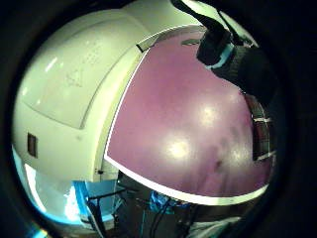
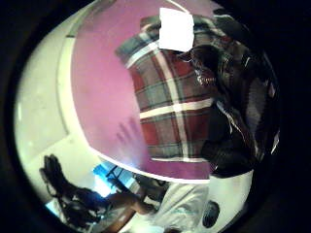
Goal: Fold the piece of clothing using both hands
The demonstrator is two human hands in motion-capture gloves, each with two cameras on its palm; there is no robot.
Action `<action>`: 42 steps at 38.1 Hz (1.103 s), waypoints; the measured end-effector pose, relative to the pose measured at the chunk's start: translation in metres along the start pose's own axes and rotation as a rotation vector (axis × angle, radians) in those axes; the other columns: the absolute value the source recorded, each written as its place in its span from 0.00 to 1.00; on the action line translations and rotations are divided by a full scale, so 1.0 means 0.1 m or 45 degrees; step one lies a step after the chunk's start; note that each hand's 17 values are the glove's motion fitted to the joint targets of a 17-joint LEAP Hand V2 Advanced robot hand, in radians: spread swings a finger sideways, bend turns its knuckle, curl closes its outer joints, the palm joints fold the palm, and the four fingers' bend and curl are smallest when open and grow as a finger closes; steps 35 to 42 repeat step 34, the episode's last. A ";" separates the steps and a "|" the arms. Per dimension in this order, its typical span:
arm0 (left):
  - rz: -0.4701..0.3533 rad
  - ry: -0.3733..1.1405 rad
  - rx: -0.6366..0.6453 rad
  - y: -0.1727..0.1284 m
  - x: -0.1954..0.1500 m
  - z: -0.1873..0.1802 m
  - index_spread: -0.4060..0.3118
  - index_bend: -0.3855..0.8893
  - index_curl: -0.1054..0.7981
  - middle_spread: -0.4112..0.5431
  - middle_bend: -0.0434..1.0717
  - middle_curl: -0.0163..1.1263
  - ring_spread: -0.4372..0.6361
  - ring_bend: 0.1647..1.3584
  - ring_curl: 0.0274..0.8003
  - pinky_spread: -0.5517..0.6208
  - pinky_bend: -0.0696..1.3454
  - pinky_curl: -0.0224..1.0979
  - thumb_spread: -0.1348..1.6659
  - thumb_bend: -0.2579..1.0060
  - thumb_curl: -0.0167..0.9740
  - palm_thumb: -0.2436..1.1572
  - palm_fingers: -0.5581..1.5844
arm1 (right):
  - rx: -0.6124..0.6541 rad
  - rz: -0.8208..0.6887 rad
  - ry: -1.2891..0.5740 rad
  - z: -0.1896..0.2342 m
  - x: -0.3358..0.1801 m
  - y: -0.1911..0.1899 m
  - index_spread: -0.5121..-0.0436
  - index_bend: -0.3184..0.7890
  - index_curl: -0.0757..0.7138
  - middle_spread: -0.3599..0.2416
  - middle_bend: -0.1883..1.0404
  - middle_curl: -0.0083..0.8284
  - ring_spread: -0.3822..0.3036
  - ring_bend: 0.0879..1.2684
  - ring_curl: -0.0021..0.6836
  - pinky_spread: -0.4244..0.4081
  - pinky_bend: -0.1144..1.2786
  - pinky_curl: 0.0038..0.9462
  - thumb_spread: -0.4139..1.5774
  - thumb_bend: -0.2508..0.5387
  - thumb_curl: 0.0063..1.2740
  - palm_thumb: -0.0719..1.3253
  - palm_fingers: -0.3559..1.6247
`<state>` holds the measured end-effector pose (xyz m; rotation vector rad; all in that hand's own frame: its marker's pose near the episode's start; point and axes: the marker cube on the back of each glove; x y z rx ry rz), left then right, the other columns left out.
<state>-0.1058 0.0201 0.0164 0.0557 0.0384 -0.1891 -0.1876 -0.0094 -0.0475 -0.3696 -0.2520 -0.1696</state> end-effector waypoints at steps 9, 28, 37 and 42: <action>-0.005 -0.069 0.094 -0.05 0.00 -0.12 0.45 0.38 0.36 0.31 0.24 0.37 0.40 0.42 0.42 0.68 0.30 0.36 0.83 0.21 0.24 0.34 0.51 | -0.157 -0.429 -0.571 0.12 0.14 0.12 0.35 0.39 0.15 0.33 0.42 0.52 0.33 0.65 0.66 0.29 0.74 0.49 0.81 0.28 0.30 0.67 0.45; 0.159 -0.072 -0.034 -0.08 0.85 -0.17 0.42 0.39 0.37 0.31 0.21 0.37 0.40 0.40 0.42 0.68 0.28 0.36 0.84 0.20 0.24 0.35 0.52 | 0.479 0.155 0.218 -0.01 1.82 0.03 0.32 0.49 0.41 0.42 0.39 0.49 0.55 0.25 0.43 0.74 0.44 0.33 0.90 0.29 0.26 0.56 0.34; 0.217 -0.050 -0.086 -0.02 0.99 -0.13 0.42 0.39 0.38 0.31 0.20 0.36 0.40 0.40 0.42 0.68 0.28 0.36 0.84 0.20 0.24 0.35 0.52 | 0.492 0.198 0.267 -0.01 1.86 0.22 0.32 0.45 0.44 0.43 0.37 0.48 0.60 0.21 0.39 0.77 0.40 0.31 0.90 0.29 0.25 0.52 0.33; 0.217 -0.050 -0.086 -0.02 0.99 -0.13 0.42 0.39 0.38 0.31 0.20 0.36 0.40 0.40 0.42 0.68 0.28 0.36 0.84 0.20 0.24 0.35 0.52 | 0.492 0.198 0.267 -0.01 1.86 0.22 0.32 0.45 0.44 0.43 0.37 0.48 0.60 0.21 0.39 0.77 0.40 0.31 0.90 0.29 0.25 0.52 0.33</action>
